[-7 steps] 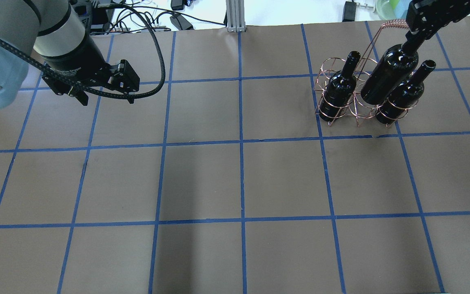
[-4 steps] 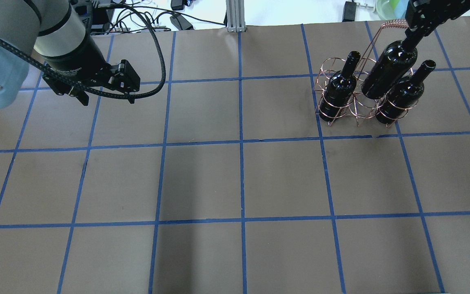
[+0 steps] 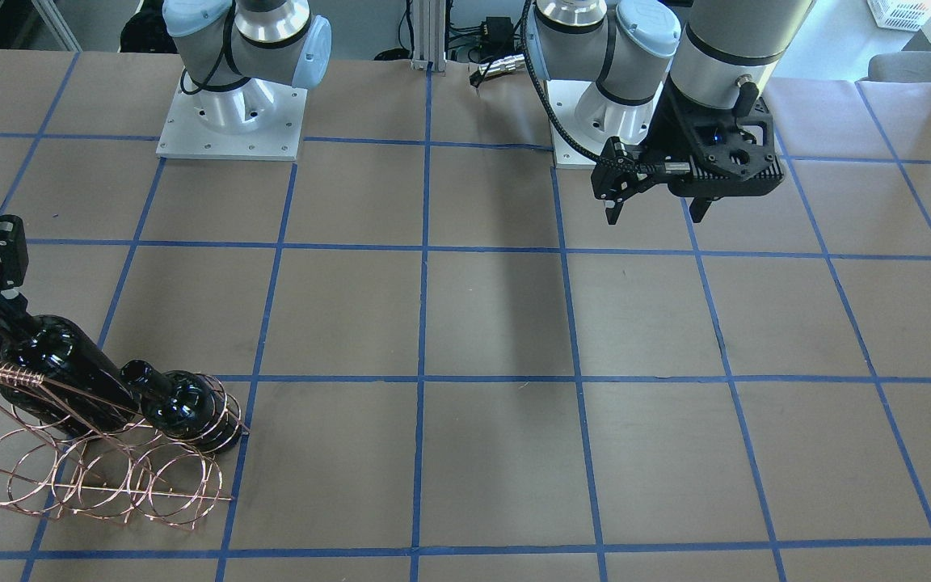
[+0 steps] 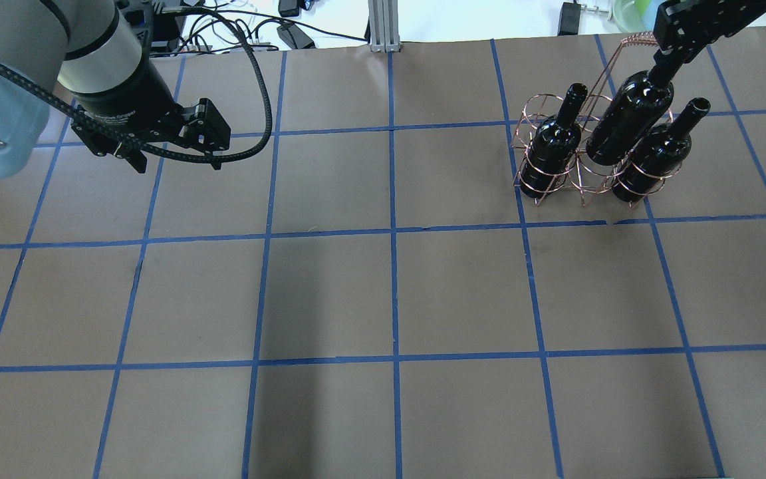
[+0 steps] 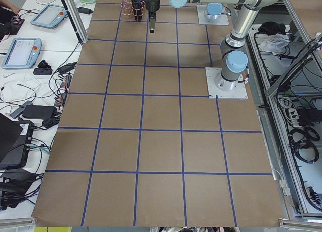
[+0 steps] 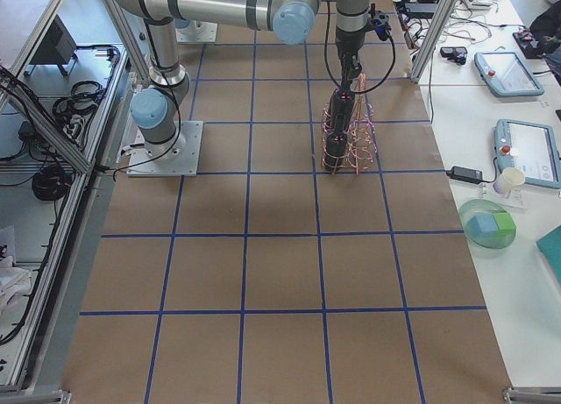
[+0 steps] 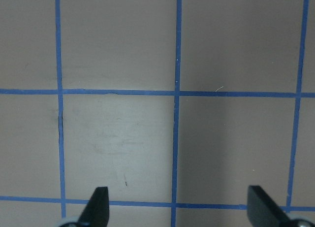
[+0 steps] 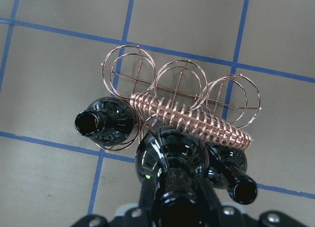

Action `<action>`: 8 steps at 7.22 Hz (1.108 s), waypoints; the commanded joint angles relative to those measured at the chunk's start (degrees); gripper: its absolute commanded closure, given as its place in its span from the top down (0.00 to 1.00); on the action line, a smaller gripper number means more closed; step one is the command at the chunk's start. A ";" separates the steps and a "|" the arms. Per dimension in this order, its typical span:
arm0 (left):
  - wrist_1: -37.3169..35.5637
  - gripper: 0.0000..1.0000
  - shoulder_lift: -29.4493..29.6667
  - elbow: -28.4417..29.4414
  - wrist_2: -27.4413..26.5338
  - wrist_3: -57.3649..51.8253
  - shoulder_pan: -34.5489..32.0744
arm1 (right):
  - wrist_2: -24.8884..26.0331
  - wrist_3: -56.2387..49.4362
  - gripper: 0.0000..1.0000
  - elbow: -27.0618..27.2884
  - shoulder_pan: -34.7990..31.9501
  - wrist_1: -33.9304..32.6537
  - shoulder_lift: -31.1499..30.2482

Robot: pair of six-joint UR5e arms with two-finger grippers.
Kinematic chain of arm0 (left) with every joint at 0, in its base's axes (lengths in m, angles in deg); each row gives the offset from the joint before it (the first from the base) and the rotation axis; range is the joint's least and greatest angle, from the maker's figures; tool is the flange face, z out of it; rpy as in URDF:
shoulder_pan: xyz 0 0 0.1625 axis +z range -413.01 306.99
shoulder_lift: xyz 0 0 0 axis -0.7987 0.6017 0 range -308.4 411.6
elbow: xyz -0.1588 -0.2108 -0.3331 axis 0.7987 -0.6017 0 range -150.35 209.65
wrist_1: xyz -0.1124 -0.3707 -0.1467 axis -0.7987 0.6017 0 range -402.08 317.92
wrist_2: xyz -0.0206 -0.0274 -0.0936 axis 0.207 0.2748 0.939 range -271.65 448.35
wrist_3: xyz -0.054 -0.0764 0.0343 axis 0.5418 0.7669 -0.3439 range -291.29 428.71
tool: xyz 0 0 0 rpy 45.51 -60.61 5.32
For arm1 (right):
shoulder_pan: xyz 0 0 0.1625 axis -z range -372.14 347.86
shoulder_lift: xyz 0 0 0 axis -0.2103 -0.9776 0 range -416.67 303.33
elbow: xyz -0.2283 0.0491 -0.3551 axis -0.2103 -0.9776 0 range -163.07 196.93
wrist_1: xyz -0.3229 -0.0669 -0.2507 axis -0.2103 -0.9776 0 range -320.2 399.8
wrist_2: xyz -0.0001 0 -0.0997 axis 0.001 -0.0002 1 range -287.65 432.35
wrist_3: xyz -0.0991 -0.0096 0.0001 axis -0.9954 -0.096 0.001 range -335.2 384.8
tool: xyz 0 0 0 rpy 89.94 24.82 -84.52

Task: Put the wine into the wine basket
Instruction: 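Tilt and insert the bottle into the empty rack slot with the right gripper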

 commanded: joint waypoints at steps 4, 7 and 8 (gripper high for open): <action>0.09 1.00 0.00 -0.02 -0.18 -0.14 -0.11 | 0.11 -0.21 0.00 0.00 -0.03 -0.53 2.66; 0.00 1.00 0.00 -0.02 -0.18 -0.22 -0.11 | 0.11 -0.47 0.00 0.27 -0.03 -1.84 4.42; 0.00 1.00 0.00 -0.02 -0.26 -0.22 -0.11 | 0.28 -0.38 0.00 0.27 -0.11 -1.94 5.03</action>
